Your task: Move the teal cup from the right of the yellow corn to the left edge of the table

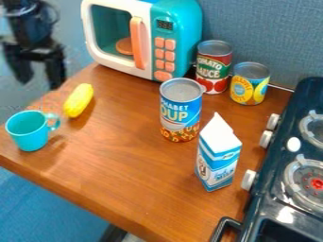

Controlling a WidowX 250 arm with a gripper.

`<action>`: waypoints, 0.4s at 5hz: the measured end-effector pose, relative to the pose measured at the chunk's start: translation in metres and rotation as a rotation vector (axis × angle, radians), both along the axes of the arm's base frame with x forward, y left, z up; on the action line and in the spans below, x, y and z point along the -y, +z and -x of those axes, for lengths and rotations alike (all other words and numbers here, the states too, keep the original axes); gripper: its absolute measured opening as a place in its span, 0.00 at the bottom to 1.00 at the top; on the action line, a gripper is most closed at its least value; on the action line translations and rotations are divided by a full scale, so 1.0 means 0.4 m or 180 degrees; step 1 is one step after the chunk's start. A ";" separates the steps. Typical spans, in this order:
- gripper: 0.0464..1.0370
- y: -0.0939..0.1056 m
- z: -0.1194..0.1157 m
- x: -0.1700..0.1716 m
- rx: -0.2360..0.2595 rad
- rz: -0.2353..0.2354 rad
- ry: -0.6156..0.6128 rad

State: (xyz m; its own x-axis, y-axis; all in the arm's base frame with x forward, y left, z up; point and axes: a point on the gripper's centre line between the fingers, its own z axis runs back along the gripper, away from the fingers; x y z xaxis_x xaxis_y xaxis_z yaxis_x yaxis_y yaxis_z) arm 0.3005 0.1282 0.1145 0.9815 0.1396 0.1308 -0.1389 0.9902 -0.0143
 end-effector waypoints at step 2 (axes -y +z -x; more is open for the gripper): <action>0.96 0.002 -0.108 0.009 -0.0145 -0.0090 0.0375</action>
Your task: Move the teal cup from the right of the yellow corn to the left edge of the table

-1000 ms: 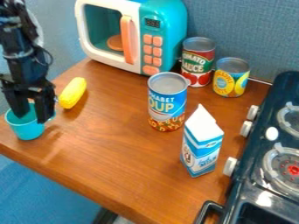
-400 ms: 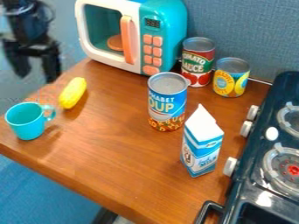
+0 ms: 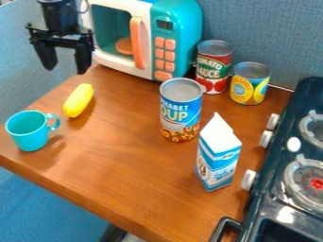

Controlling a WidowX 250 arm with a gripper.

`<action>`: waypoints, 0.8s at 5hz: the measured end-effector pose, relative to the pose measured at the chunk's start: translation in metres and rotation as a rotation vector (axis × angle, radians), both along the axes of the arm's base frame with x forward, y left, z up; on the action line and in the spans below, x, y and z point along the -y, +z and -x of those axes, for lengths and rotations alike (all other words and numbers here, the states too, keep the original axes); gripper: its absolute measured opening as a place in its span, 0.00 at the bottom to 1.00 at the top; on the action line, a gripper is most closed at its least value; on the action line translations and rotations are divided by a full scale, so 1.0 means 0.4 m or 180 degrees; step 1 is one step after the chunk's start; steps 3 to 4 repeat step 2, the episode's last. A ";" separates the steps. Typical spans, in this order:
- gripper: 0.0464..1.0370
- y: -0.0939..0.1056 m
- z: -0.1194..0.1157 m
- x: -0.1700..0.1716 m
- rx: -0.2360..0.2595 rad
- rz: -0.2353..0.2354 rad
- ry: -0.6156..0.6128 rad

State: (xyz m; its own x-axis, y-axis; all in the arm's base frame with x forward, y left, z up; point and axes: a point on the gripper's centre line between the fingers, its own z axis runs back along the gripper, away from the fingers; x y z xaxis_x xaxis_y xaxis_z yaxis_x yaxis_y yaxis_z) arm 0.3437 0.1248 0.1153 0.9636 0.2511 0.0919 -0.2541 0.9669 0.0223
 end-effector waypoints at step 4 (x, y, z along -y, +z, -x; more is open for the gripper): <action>0.96 -0.025 -0.011 -0.029 -0.0292 -0.0364 0.0015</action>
